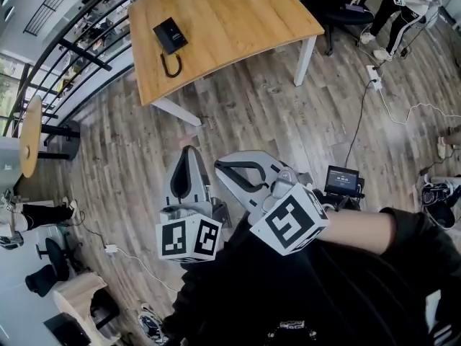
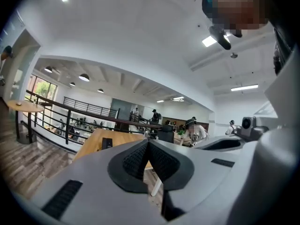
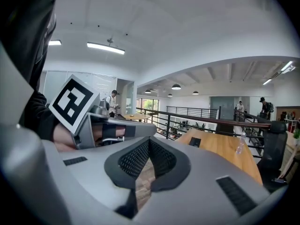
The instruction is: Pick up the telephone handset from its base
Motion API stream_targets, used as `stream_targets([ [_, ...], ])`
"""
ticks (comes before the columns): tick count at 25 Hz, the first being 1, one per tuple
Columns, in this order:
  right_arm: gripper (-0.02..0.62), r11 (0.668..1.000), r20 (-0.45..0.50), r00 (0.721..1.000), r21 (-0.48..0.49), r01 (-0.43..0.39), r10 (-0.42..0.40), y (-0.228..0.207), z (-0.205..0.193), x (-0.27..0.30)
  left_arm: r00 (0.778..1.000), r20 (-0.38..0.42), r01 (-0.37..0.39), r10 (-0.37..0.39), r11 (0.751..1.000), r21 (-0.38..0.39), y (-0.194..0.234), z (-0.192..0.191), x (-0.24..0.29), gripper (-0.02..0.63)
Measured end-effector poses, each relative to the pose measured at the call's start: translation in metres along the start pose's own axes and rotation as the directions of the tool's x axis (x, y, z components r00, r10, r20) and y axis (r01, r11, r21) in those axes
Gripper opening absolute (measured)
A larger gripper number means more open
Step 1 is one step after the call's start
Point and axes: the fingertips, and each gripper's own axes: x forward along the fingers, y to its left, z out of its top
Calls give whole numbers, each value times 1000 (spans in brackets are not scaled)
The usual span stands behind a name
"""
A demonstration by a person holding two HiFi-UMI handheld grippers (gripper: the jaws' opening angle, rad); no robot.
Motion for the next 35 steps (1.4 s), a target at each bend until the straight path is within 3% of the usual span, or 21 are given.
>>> stream_targets([
  [4, 17, 1000, -26, 1000, -14, -14, 13, 7, 4, 33, 1000, -1, -9, 9, 1000, -27, 43, 0, 2, 5],
  [11, 17, 999, -32, 999, -26, -40, 39, 18, 12, 84, 1000, -7, -27, 27, 1000, 2, 101, 5, 4, 5],
  [16, 17, 997, -18, 997, -22, -72, 71, 27, 22, 108, 999, -27, -45, 44, 999, -30, 116, -2, 3, 5],
  [28, 17, 977, 23, 978, -43, -207, 208, 2, 48, 192, 989, -38, -142, 142, 990, -5, 160, 12, 41, 5],
  [32, 17, 965, 40, 965, -47, -257, 258, -17, 59, 232, 972, -13, -236, 236, 972, 3, 208, 32, 60, 5],
  [35, 17, 956, 35, 956, -49, -289, 291, -36, 67, 256, 926, 51, -370, 373, 927, -56, 256, 64, 63, 5],
])
